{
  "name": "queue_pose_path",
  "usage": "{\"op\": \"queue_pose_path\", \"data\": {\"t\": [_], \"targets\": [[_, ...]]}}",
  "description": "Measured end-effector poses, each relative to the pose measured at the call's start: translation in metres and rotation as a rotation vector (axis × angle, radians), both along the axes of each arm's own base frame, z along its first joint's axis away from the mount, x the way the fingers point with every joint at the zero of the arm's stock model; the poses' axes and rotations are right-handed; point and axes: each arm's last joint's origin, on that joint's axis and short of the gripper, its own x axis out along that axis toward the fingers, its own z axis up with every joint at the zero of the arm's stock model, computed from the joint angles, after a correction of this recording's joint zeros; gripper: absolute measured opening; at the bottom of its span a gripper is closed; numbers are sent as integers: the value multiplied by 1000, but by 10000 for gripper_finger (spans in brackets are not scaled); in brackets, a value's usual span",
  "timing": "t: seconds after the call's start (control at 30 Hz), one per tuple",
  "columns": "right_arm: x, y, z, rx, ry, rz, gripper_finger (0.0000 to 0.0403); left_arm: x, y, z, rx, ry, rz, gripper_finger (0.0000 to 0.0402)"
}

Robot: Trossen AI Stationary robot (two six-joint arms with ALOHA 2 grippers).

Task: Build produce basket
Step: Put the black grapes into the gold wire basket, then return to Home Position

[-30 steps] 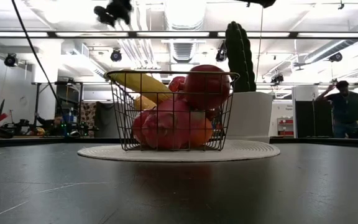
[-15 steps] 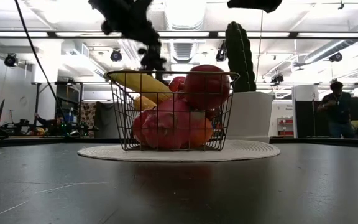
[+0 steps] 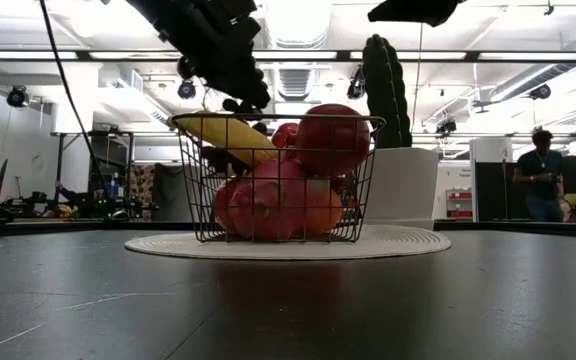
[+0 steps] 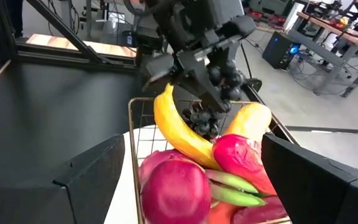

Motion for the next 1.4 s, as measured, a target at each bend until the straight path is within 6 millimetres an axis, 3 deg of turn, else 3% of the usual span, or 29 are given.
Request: {"op": "queue_pose_path", "data": {"t": [0.33, 0.6, 0.8, 0.97, 1.07, 1.27, 1.4], "targets": [[-2, -1, -8, 30, 32, -17, 359, -20, 0, 21, -28, -15, -46, 187], [-3, -2, -11, 24, 33, -68, 359, -19, 1, 31, 19, -59, -84, 220], [-3, -3, -11, 23, 34, -70, 359, -10, 2, 47, 120, -186, -128, 224], [-3, -3, -12, 22, 36, -70, 359, -14, 1, 62, 168, -207, -153, 224], [-4, -3, -14, 19, 43, -70, 359, -22, -5, 64, 167, -188, -178, 224], [-5, -3, -21, 11, 63, -71, 359, -51, -29, 48, 94, 82, -407, 224], [-7, -4, -30, -33, 81, -50, 359, -69, -55, 50, 2, 45, -561, 224]]}}
